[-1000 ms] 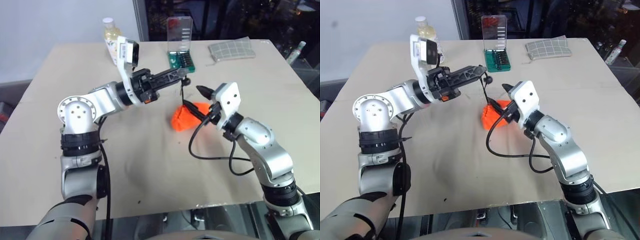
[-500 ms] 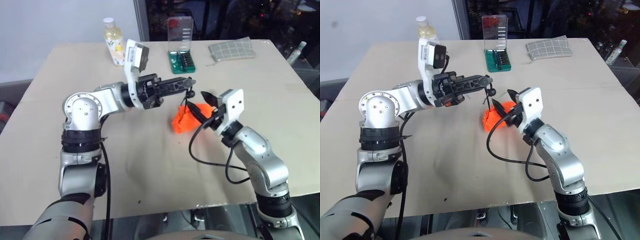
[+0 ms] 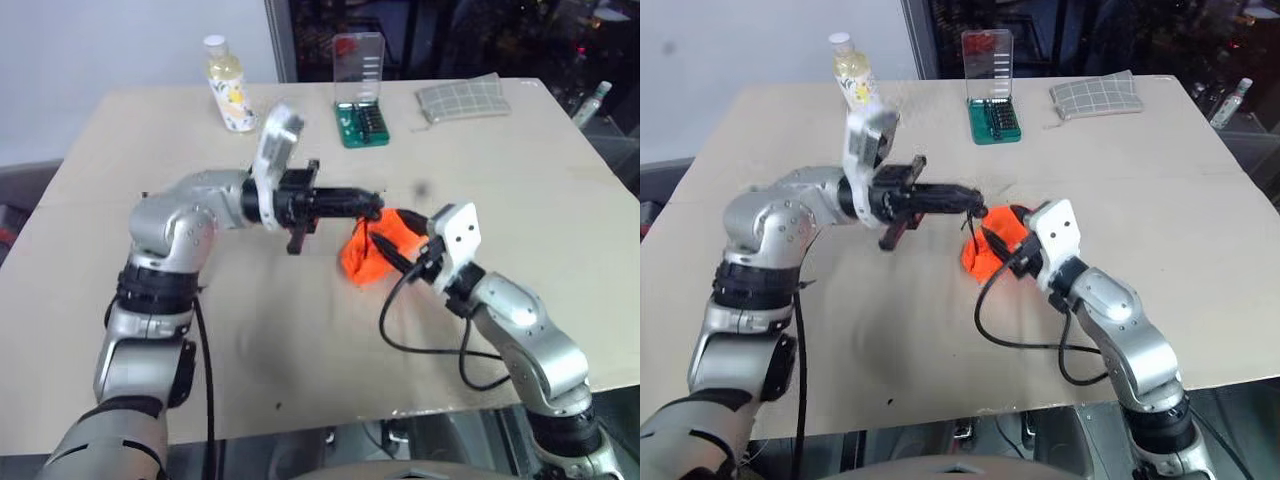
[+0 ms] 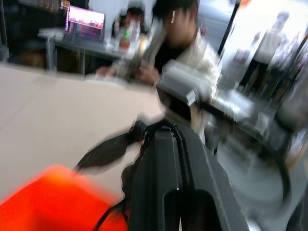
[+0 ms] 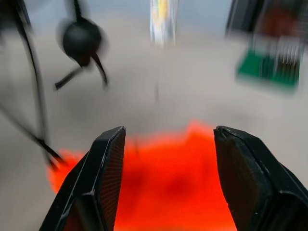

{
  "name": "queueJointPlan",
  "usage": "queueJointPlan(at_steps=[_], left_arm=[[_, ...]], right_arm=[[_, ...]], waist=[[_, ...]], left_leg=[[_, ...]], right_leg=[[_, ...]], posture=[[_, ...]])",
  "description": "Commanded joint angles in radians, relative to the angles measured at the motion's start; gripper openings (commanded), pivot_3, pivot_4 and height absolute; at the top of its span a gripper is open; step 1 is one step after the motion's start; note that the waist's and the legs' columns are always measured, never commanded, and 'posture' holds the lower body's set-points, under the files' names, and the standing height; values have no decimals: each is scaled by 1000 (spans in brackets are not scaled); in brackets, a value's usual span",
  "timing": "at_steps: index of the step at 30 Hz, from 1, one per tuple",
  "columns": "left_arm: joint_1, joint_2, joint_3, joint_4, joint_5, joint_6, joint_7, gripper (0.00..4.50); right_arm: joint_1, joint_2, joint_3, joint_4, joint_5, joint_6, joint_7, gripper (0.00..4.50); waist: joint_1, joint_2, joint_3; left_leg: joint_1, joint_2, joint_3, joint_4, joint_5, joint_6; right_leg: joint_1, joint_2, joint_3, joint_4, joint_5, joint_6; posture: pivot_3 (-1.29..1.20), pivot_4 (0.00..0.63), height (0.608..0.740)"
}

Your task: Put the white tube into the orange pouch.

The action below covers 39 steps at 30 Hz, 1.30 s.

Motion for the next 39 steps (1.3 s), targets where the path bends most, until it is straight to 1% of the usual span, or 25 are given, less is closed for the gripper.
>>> queueJointPlan(at_steps=[1, 3, 4, 5, 6, 8, 12, 13, 15, 16, 17, 19, 21, 24, 27, 28, 30, 32, 33, 36, 39], left_arm=[[122, 31, -62, 6, 178, -263, -62, 0], [188, 37, -72, 31, 233, -358, -71, 0], [219, 45, -74, 33, 253, -402, -83, 0], [246, 50, -70, 30, 261, -422, -83, 0], [268, 54, -67, 32, 272, -446, -84, 0], [307, 61, -66, 52, 312, -519, -83, 0], [354, 43, -54, 65, 362, -582, -10, 0], [342, 3, -24, 52, 320, -526, 51, 0], [248, -91, 40, 56, 263, -419, 206, 0], [191, -131, 66, 76, 267, -407, 276, 0], [126, -156, 82, 100, 279, -394, 328, 0], [36, -184, 86, 124, 297, -417, 351, 0], [-3, -190, 41, 102, 292, -453, 269, 0], [45, -167, -50, 41, 250, -457, 86, 0], [97, -131, -103, 44, 267, -506, -31, 0], [112, -111, -119, 49, 272, -485, -55, 0], [130, -85, -139, 87, 300, -507, -94, 0], [135, -63, -154, 125, 330, -524, -120, 0], [135, -58, -160, 147, 346, -549, -132, 0], [132, -60, -164, 187, 357, -575, -157, 0], [123, -72, -160, 205, 353, -572, -162, 0]], right_arm=[[83, -68, -79, -110, 66, 59, 49, 2937], [114, -94, -114, -145, 102, 84, 59, 2937], [122, -104, -128, -158, 115, 95, 62, 2937], [126, -112, -139, -171, 124, 105, 63, 2937], [124, -118, -146, -183, 134, 114, 64, 2937], [97, -137, -132, -205, 146, 125, 79, 2937], [-16, -142, -92, -198, 154, 134, 85, 2937], [-48, -140, -90, -183, 155, 136, 84, 2937], [-95, -148, -91, -154, 151, 133, 90, 2937], [-109, -153, -94, -143, 150, 130, 94, 2937], [-119, -154, -101, -135, 150, 125, 95, 2937], [-129, -154, -119, -121, 152, 121, 92, 2937], [-119, -153, -140, -107, 147, 107, 85, 2937], [-84, -153, -202, -96, 129, 109, 42, 2937], [-32, -166, -281, -110, 123, 155, 2, 2937], [4, -179, -312, -126, 127, 179, -1, 2937], [94, -211, -360, -166, 128, 214, 5, 2937], [165, -213, -396, -200, 147, 237, 7, 2937], [199, -216, -403, -217, 152, 244, 9, 2937], [262, -202, -389, -279, 181, 236, 20, 2937], [269, -187, -340, -303, 201, 234, 17, 2937]], waist=[[1, 0, 0], [1, 0, 0], [1, 0, 0], [1, 0, 0], [2, 0, 0], [1, 1, -1], [-1, 2, -1], [0, 2, -1], [14, 2, -1], [20, 1, -1], [27, 1, -1], [31, 0, -2], [25, 1, -2], [17, 3, -5], [8, 2, -5], [7, 2, -5], [10, 3, -5], [11, 3, -5], [10, 3, -5], [5, 3, -5], [1, 3, -5]], left_leg=[[0, 0, 1, 0, 0, 0], [-1, 0, 1, 0, -1, 1], [-1, 1, 1, 0, -3, 4], [-1, 1, 1, 0, -4, 4], [0, 3, 1, 0, -6, 0], [0, 4, 0, 1, -6, 0], [0, 5, 2, 1, -6, 0], [0, 5, 2, 1, -6, 0], [-1, 5, 0, 1, -6, 1], [-4, 5, -3, 3, -3, 5], [-8, 5, -6, 6, -3, 5], [-14, 4, -11, 9, -3, 5], [-13, 2, -10, 9, -3, 6], [-11, -1, -4, 8, -3, 5], [-11, -4, -3, 6, -4, 7], [-13, -4, -4, 6, -4, 7], [-12, -4, -5, 7, -4, 7], [-12, -4, -6, 7, -4, 7], [-11, -3, -7, 7, -7, 11], [-10, -3, -7, 7, -7, 11], [-10, -1, -8, 10, -7, 11]], right_leg=[[-1, 0, 0, 0, 0, -1], [-2, -1, 0, 0, -1, -2], [-2, -1, 0, 0, -2, -2], [-2, -1, 0, 0, -2, -3], [-2, -1, -2, 0, -3, -4], [-2, -1, -3, -1, -3, -4], [-2, -1, -4, -1, -3, -4], [-2, -1, -4, -1, -3, -4], [-2, -1, -6, -1, -2, -3], [-2, -1, -8, -1, -1, -1], [-3, 0, -11, -1, 0, 0], [-4, 2, -14, -1, 0, 1], [-3, 3, -13, -1, 0, 1], [-3, 3, -9, 0, 1, 1], [-3, 1, -7, -1, 2, -1], [-4, 1, -7, -1, 2, -1], [-4, 1, -9, -1, 0, 2], [-3, 1, -9, -1, -1, 3], [-3, 1, -10, -1, -1, 3], [-2, 0, -9, -1, -2, 3], [-2, -2, -8, -1, -2, 2]], posture=[[0, 150, 740], [0, 150, 740], [0, 150, 740], [0, 150, 740], [0, 150, 740], [0, 150, 740], [0, 150, 740], [0, 150, 740], [0, 150, 740], [0, 150, 740], [0, 150, 740], [0, 150, 740], [0, 150, 740], [0, 150, 740], [0, 150, 740], [0, 150, 740], [0, 150, 740], [0, 150, 740], [0, 150, 740], [0, 150, 740], [0, 150, 740]])
